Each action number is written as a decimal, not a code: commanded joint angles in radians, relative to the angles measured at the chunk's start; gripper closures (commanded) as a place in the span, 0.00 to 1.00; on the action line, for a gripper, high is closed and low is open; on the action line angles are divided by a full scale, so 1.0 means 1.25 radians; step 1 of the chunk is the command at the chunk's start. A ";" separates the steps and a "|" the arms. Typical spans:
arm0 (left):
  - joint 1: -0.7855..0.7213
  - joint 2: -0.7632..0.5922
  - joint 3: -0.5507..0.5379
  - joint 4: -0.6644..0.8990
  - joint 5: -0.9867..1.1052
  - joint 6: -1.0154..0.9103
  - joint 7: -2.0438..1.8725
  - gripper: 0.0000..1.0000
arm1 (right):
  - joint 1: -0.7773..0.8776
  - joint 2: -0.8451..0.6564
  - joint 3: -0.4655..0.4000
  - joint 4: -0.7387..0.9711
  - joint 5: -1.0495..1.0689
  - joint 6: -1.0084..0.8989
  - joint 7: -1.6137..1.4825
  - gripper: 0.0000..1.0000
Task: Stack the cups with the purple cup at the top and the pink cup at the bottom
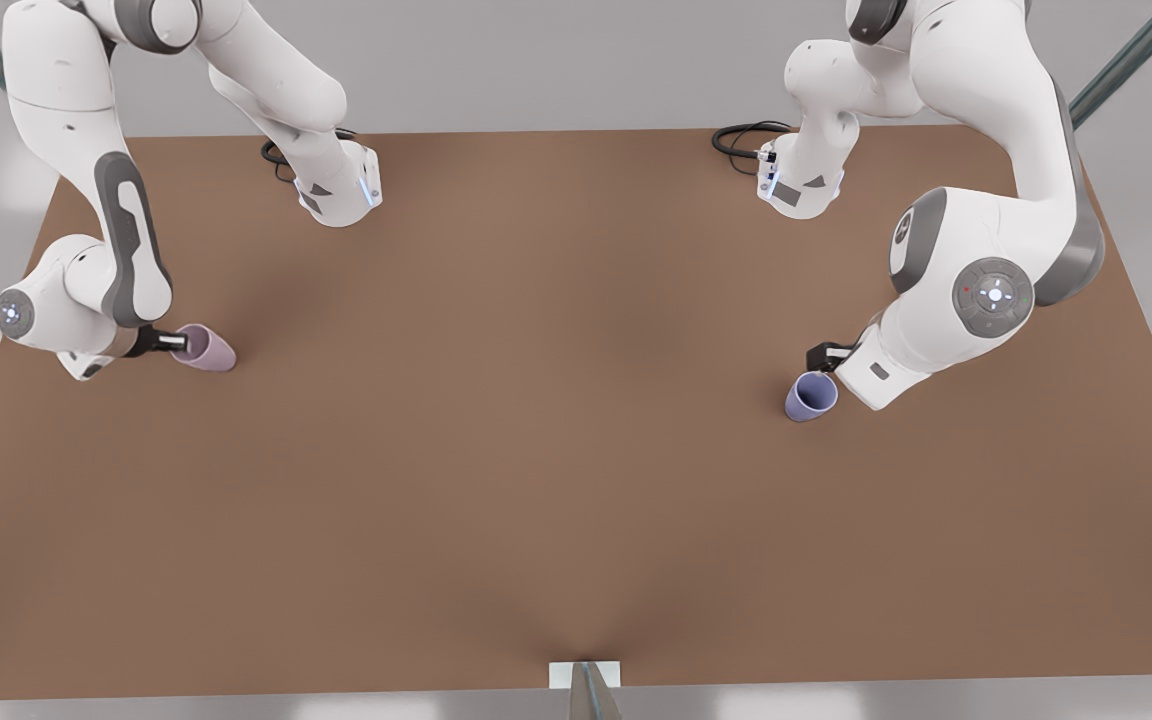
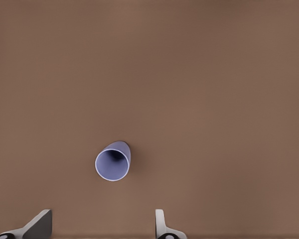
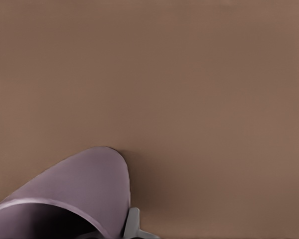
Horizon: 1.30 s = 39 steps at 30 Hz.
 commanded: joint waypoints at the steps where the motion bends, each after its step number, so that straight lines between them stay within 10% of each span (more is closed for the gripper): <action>1: 0.000 -0.001 0.000 0.000 0.001 0.000 0.006 0.00 | 0.027 -0.009 0.002 0.023 -0.004 -0.016 0.033 0.79; 14: 0.000 -0.004 0.000 -0.003 -0.004 -0.002 0.005 0.00 | 0.569 0.035 -0.036 0.255 0.080 -0.063 0.419 0.79; 22: 0.022 -0.103 0.000 -0.262 -0.007 0.383 0.012 0.00 | 0.769 0.424 0.057 0.893 0.075 -0.351 0.878 0.79; 29: 0.042 -0.099 0.005 -0.240 -0.007 0.294 0.083 0.00 | 0.929 0.779 0.055 1.374 0.113 -0.275 1.061 0.79; 39: 0.086 0.028 0.020 -0.258 -0.006 0.329 0.233 0.00 | 0.951 0.854 0.053 1.374 0.139 -0.070 1.091 0.79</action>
